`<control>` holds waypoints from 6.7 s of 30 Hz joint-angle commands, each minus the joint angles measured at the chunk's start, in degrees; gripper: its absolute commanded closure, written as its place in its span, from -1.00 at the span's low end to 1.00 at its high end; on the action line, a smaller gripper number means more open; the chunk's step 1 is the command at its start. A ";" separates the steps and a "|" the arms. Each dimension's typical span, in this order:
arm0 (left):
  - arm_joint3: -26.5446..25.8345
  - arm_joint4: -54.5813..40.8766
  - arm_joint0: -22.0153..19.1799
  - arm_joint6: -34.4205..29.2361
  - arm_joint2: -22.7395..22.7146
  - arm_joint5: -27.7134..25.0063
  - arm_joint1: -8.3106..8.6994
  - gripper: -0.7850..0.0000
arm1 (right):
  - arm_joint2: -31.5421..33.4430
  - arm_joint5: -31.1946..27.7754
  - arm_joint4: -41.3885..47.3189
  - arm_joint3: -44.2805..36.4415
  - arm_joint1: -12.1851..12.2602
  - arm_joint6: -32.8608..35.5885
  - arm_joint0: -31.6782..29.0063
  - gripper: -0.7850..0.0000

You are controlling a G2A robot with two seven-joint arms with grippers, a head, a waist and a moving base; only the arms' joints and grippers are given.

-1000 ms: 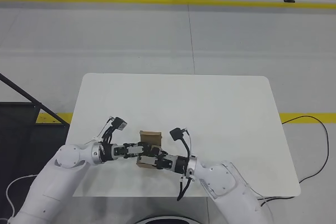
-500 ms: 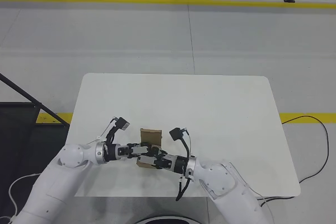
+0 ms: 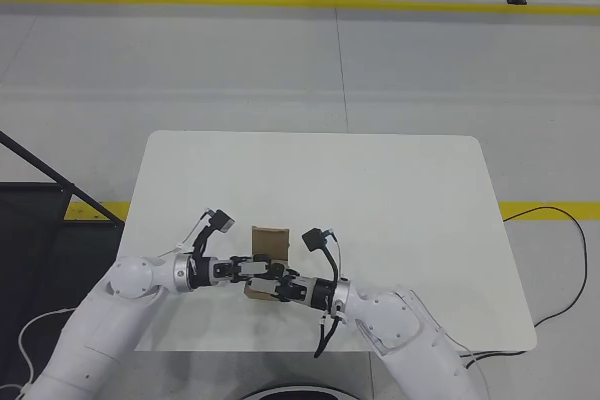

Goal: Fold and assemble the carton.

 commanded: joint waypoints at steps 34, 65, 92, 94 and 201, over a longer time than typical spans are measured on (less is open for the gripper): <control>-3.37 -11.03 7.21 -2.79 -12.45 -5.39 1.92 -1.00 | -1.75 2.51 0.87 -3.84 0.09 -0.30 1.65 -1.00; -3.24 -12.95 10.20 -3.26 -15.11 -5.30 2.37 -1.00 | -6.89 15.59 -5.63 -1.66 -1.17 -0.22 6.08 -1.00; -3.18 -13.81 10.17 -3.15 -15.46 -5.41 2.33 -1.00 | -7.91 16.48 -7.35 -0.38 -1.72 0.28 7.34 -1.00; -3.10 -13.94 10.21 -3.17 -15.46 -5.39 2.33 -1.00 | -7.76 15.57 -7.70 -1.09 -1.67 -0.54 6.90 -1.00; 7.52 -8.49 -7.46 5.76 -3.36 -1.32 -1.54 -1.00 | 4.91 -4.96 -2.85 -7.82 2.62 5.26 -7.20 -1.00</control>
